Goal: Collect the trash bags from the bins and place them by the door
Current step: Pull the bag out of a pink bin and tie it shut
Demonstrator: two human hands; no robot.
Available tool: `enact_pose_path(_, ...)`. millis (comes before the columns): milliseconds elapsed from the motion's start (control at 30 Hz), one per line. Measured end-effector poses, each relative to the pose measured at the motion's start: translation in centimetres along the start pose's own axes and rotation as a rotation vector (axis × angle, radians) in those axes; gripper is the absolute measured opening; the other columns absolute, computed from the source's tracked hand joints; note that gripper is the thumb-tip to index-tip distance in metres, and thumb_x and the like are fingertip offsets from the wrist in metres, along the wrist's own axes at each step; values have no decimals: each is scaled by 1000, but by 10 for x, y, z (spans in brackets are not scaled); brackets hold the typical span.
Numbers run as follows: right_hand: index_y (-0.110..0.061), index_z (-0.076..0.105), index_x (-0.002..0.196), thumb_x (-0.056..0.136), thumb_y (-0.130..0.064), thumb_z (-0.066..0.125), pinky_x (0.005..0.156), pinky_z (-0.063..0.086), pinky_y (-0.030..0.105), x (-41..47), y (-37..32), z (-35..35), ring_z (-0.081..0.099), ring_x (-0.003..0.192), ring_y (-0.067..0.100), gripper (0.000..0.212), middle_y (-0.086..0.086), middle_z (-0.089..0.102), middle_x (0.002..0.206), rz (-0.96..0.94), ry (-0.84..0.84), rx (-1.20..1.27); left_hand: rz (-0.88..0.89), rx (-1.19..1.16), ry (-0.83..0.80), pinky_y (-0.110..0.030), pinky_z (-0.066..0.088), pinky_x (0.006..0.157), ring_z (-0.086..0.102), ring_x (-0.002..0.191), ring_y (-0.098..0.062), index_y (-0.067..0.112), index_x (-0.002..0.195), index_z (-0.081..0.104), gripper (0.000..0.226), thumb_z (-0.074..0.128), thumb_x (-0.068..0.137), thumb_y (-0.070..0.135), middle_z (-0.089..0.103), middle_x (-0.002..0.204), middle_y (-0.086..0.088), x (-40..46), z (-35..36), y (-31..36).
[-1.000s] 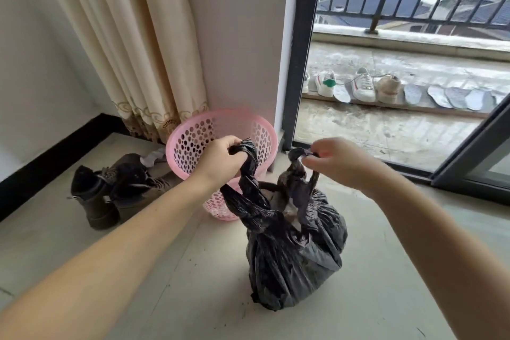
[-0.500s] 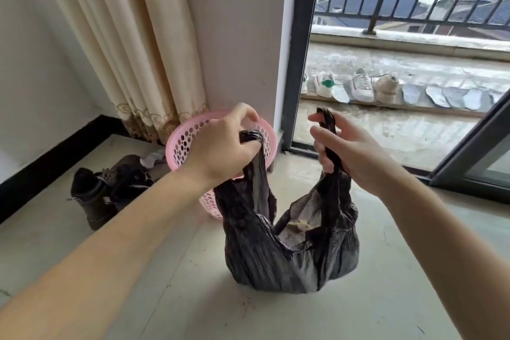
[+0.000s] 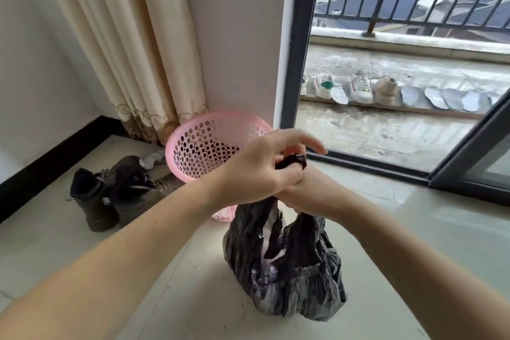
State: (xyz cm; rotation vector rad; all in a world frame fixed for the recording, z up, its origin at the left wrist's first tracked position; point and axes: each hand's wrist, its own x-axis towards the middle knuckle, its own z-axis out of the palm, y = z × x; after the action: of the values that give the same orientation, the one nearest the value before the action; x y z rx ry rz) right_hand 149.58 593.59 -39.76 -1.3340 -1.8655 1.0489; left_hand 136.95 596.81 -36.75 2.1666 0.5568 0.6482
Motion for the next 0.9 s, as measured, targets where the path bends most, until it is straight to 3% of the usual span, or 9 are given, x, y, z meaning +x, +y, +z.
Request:
enact_pose_path(133, -8, 65, 79, 100, -31, 36, 39, 17, 20, 2, 14, -12, 24, 38, 9, 43, 0, 42, 46, 201, 156, 315, -191, -74, 86, -26, 48, 92, 58, 101, -8, 30, 125, 52, 39, 44, 90, 13, 61, 107, 3, 3, -10, -24)
enact_pose_path(233, -9, 66, 72, 99, -31, 33, 43, 19, 24, 0, 25, -23, 26, 39, 12, 48, -2, 36, 41, 260, 146, 407, -258, 37, -9, -25, 53, 80, 61, 84, -6, 26, 113, 60, 24, 52, 93, 14, 66, 93, 6, -5, -2, -41)
enact_pose_path(400, -9, 60, 82, 99, -25, 34, 45, 29, 23, 0, 33, -18, 33, 42, 18, 35, 0, 37, 46, 220, 151, 395, -228, 83, 233, -13, 36, 55, 39, 52, 1, 11, 80, 57, 8, 58, 88, 13, 49, 64, 9, -3, 4, -51)
enact_pose_path(500, -13, 51, 91, 100, -21, 34, 49, 30, 26, 1, 39, -15, 38, 46, 19, 20, 3, 42, 53, 226, 167, 441, -265, -46, 379, -17, 36, 59, 39, 59, -6, 5, 78, 54, 10, 55, 87, 7, 45, 66, 1, -2, 4, -54)
enact_pose_path(667, -1, 61, 94, 100, -38, 36, 63, 34, 32, -2, 49, -9, 42, 51, 16, 45, -2, 46, 48, 273, -46, 284, -441, -451, 559, -34, 50, 83, 52, 73, -15, 16, 78, 54, 16, 50, 90, 5, 54, 74, 0, 0, 0, -69)
enact_pose_path(733, 4, 58, 99, 100, -37, 38, 54, 32, 25, -1, 50, -7, 34, 46, 13, 46, -4, 39, 46, 318, -21, 438, -435, -626, 368, -39, 47, 100, 60, 98, -16, 19, 95, 56, 5, 55, 92, 16, 64, 100, -3, -4, 2, -74)
enact_pose_path(800, -1, 59, 98, 100, -35, 37, 50, 30, 21, -1, 52, -9, 31, 43, 11, 41, -4, 38, 46, 347, 12, 597, -455, -607, -34, -29, 46, 100, 59, 115, -7, 27, 118, 50, 30, 59, 91, 23, 63, 118, 7, -14, 20, -77)
enact_pose_path(867, -4, 64, 100, 99, -36, 37, 54, 37, 22, -2, 53, -12, 40, 46, 12, 42, -2, 45, 50, 363, -53, 612, -472, -395, -323, -22, 47, 92, 59, 101, 8, 45, 106, 54, 32, 63, 88, 19, 63, 102, 24, -23, 45, -78)
enact_pose_path(900, -5, 67, 99, 99, -37, 38, 58, 42, 23, -3, 52, -14, 46, 50, 13, 44, 0, 51, 55, 384, -114, 594, -464, -304, -337, -22, 46, 90, 59, 90, 9, 43, 92, 59, 26, 63, 87, 18, 62, 89, 26, -23, 53, -81)
